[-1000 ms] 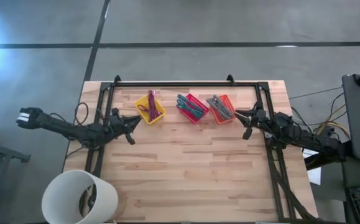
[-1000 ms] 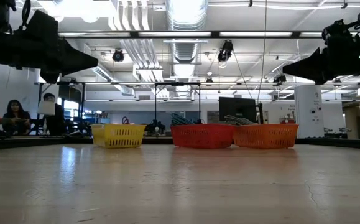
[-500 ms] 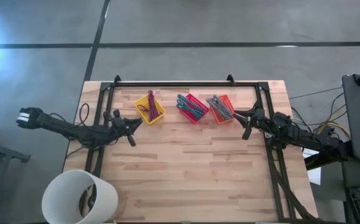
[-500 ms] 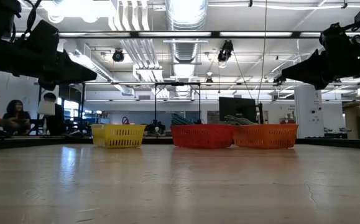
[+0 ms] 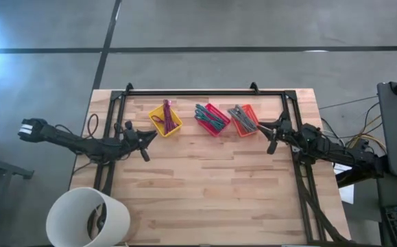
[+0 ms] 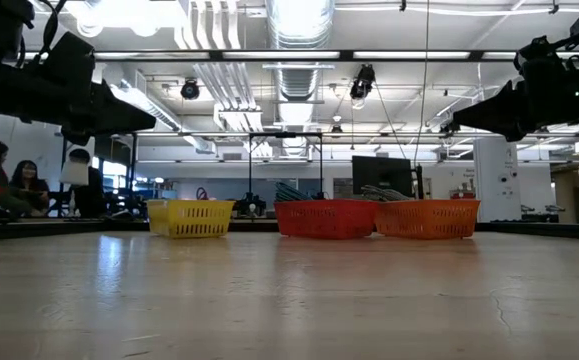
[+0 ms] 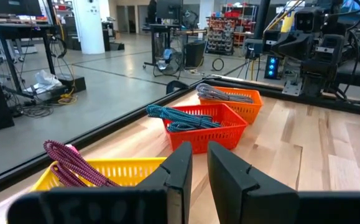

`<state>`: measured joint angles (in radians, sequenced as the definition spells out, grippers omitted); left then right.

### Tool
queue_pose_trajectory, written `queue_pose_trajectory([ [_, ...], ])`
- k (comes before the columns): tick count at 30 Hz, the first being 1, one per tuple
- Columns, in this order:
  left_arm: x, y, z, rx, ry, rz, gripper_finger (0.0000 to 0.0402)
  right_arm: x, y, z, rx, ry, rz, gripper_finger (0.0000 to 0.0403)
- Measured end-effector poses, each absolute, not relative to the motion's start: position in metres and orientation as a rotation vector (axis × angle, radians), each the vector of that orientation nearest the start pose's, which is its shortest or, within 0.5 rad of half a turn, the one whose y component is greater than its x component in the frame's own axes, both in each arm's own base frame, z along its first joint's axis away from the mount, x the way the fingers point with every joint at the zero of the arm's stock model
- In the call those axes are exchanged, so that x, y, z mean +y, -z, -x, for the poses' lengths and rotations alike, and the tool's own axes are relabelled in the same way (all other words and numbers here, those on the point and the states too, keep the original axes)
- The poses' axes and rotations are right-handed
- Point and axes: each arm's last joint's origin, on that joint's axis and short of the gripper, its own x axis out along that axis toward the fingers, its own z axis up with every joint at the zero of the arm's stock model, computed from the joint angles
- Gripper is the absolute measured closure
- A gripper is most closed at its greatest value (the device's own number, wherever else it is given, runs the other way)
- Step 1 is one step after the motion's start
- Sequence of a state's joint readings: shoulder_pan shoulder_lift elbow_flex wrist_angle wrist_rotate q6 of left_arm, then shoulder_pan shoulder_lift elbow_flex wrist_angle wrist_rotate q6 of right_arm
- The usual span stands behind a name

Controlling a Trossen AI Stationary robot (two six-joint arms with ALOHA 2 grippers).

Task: Pick & Place USB Port
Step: Return to Home Position

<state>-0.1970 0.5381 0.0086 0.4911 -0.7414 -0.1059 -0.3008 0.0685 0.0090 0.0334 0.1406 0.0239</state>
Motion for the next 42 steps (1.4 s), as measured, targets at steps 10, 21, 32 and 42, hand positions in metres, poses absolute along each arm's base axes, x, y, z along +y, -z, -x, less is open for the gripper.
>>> queue_pose_trajectory([
  [10, -0.005, -0.164, -0.126, 0.004, -0.545, 0.086, 0.0346, -0.034, -0.164, -0.095, 0.021, 0.442, -0.025, 0.0324],
  [21, -0.005, -0.164, -0.126, 0.004, -0.546, 0.086, 0.0346, -0.034, -0.164, -0.095, 0.020, 0.441, -0.027, 0.0312],
  [32, -0.004, -0.167, -0.123, -0.028, -0.544, 0.102, 0.0346, -0.034, -0.165, -0.095, 0.020, 0.441, -0.027, 0.0331],
  [42, -0.002, -0.179, -0.112, -0.136, -0.538, 0.156, 0.0346, -0.034, -0.165, -0.095, 0.020, 0.441, -0.026, 0.0325],
])
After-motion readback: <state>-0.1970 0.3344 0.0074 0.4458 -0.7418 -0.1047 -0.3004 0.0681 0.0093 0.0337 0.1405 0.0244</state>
